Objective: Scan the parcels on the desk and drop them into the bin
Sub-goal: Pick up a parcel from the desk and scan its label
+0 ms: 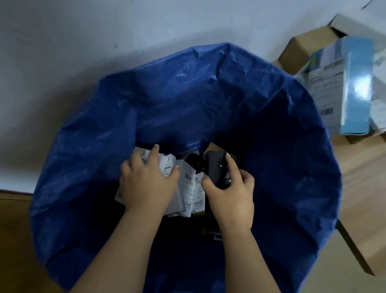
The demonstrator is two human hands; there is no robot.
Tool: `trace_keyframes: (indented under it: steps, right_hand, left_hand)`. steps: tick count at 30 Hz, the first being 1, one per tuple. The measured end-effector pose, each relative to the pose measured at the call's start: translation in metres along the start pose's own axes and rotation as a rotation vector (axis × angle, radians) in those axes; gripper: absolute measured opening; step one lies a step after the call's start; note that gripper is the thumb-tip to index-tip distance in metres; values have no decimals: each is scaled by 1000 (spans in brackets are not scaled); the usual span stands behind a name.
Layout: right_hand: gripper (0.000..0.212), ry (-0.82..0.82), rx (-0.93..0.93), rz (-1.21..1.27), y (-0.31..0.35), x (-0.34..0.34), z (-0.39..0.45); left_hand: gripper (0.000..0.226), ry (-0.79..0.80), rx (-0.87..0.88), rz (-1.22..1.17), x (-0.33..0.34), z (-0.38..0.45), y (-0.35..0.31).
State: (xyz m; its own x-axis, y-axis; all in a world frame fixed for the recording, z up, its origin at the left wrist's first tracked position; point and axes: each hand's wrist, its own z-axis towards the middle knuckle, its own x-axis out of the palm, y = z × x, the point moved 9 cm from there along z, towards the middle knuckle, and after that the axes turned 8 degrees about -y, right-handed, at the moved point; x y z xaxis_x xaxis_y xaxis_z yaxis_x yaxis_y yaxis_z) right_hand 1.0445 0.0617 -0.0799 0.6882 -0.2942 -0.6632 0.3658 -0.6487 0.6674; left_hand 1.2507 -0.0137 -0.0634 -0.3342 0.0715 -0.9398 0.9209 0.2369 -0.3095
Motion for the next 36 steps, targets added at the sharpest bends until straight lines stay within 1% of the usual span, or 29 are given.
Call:
trace_keyframes:
  steps: [5, 10, 14, 18, 20, 25, 31, 36]
  right_hand:
    - [72, -62, -23, 51, 12, -64, -19]
    - [72, -156, -54, 113, 19, -143, -21]
    - [72, -232, -79, 189, 20, -212, -24]
    - [72, -312, -123, 248, 7, -278, -31]
    - [72, -339, -135, 260, -7, -311, -34]
    - [71, -405, -157, 279, -63, -407, -36]
    - [71, -494, -153, 296, -144, -524, -36]
    - [70, -587, -102, 304, -212, -601, -39]
  left_hand:
    - [70, -34, 110, -64, -45, -21, -49]
    - [73, -17, 244, -138, -75, -56, -112]
    - [73, 19, 386, -196, -91, -88, -170]
    - [69, 32, 554, -254, -102, -130, -230]
    - [67, 43, 614, -273, -102, -155, -259]
    - [61, 23, 674, -296, -89, -229, -332]
    - [65, 62, 763, -295, -55, -325, -438]
    - [68, 99, 840, -314, -27, -399, -507]
